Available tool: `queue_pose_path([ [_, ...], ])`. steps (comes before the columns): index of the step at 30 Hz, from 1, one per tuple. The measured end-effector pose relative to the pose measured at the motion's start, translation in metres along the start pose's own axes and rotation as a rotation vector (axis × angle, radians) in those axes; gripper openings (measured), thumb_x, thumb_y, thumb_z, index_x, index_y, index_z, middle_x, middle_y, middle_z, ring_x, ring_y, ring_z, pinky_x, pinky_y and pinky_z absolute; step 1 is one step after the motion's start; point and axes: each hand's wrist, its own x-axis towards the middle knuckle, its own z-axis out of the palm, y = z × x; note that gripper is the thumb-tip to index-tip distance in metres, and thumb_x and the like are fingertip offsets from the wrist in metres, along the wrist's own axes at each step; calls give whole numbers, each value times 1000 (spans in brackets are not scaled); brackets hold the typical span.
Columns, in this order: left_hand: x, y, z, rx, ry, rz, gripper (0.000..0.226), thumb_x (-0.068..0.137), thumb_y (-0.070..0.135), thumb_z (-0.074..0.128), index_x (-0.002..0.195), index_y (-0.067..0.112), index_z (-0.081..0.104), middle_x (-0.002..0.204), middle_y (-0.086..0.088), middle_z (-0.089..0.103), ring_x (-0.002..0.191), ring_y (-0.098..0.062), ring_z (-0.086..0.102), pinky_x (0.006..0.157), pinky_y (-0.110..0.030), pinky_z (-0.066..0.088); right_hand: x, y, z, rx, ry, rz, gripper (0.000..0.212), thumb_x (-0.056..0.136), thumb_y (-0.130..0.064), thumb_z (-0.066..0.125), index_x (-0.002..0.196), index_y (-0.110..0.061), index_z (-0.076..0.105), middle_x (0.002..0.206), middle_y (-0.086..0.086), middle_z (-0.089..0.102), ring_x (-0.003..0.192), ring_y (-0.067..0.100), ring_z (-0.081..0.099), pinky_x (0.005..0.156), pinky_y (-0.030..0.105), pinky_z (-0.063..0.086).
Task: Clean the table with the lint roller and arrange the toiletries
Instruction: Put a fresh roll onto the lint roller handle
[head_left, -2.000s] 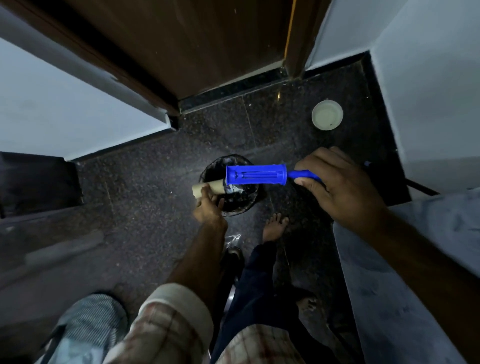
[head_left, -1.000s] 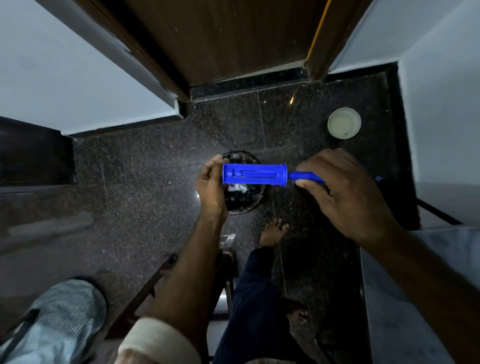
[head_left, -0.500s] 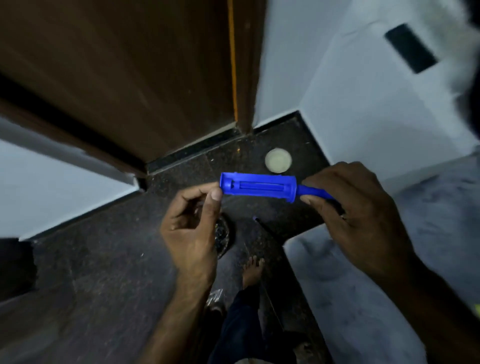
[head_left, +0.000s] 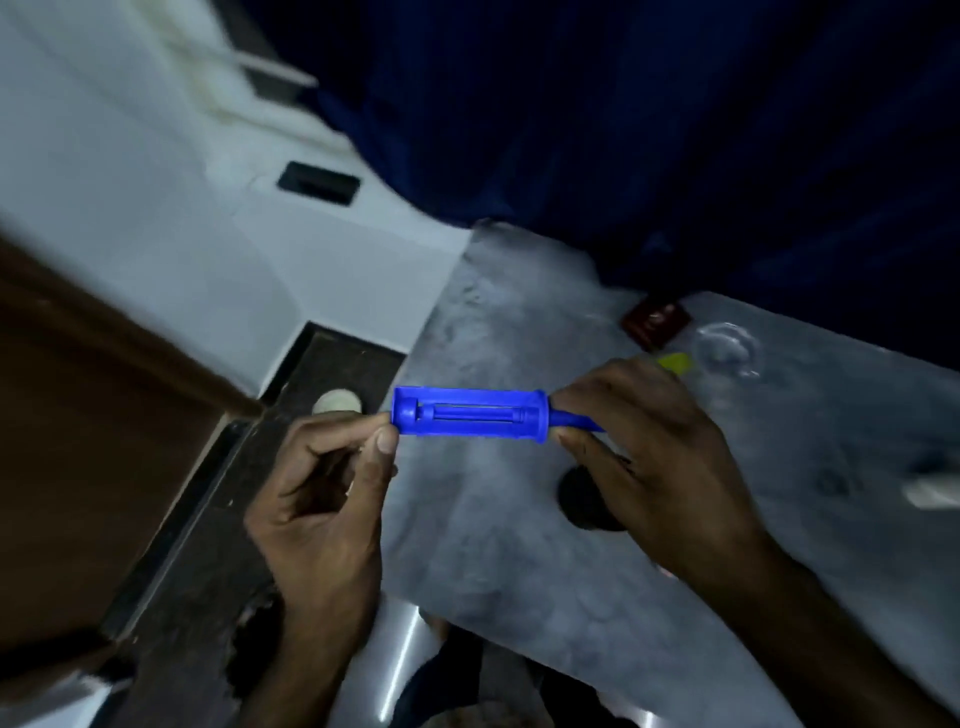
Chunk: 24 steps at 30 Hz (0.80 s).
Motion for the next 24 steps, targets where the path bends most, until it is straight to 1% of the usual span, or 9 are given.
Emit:
queue_pose_path([
  [2, -4, 8, 35, -23, -110, 42, 3, 100, 21, 77, 103, 22, 78, 91, -12, 70, 72, -33, 63, 70, -26, 52, -23, 20, -32, -58, 67, 72, 12, 94, -17, 67, 101, -11, 75, 96, 3, 69, 88, 28, 63, 76, 46, 51],
  [5, -18, 17, 89, -70, -256, 37, 7, 100, 32, 79, 103, 26, 78, 90, -8, 71, 73, -26, 66, 72, -21, 55, -61, 52, -78, -180, 136, 164, 14, 94, -22, 67, 103, -15, 76, 98, -2, 70, 89, 23, 62, 76, 41, 46],
  [10, -56, 21, 179, -82, -469, 4, 5, 100, 25, 79, 103, 29, 78, 85, -5, 73, 73, -32, 66, 73, -25, 55, -127, 105, -129, -214, 198, 349, 20, 96, -27, 63, 104, -13, 76, 95, 0, 69, 84, 25, 62, 74, 47, 49],
  [12, -74, 23, 211, -114, -533, -32, 4, 99, 29, 80, 102, 30, 78, 83, 0, 74, 71, -24, 67, 71, -25, 57, -153, 124, -143, -234, 212, 413, 18, 95, -25, 66, 104, -13, 75, 96, 0, 69, 85, 24, 61, 74, 47, 49],
  [14, -93, 26, 242, -173, -569, -77, 13, 96, 39, 82, 100, 28, 77, 85, 2, 76, 72, -19, 68, 71, -22, 58, -178, 142, -157, -260, 226, 474, 17, 94, -23, 69, 105, -13, 75, 97, 1, 69, 86, 24, 62, 77, 44, 49],
  [17, -119, 26, 283, -198, -628, -83, 18, 93, 43, 84, 100, 27, 77, 94, -18, 74, 74, -26, 67, 72, -25, 60, -208, 165, -174, -284, 245, 550, 20, 94, -25, 67, 108, -13, 75, 99, 2, 70, 89, 26, 64, 78, 44, 49],
  [18, -126, 24, 295, -172, -654, -55, 13, 94, 39, 84, 100, 30, 77, 96, -21, 74, 74, -27, 67, 72, -29, 60, -217, 171, -179, -279, 257, 579, 21, 94, -26, 66, 108, -13, 75, 99, 2, 71, 89, 26, 65, 78, 46, 49],
  [21, -138, 14, 320, -70, -747, 97, 9, 97, 22, 81, 101, 28, 76, 95, -1, 75, 81, -19, 71, 75, -35, 60, -236, 187, -195, -253, 285, 663, 25, 94, -28, 61, 108, -13, 75, 100, 3, 71, 90, 26, 65, 78, 49, 52],
  [24, -147, -6, 338, 99, -893, 344, 10, 94, 10, 81, 99, 17, 77, 95, -3, 73, 85, -18, 70, 74, -33, 56, -254, 202, -206, -184, 329, 753, 25, 93, -26, 63, 109, -11, 75, 101, 5, 70, 92, 26, 64, 80, 49, 53],
])
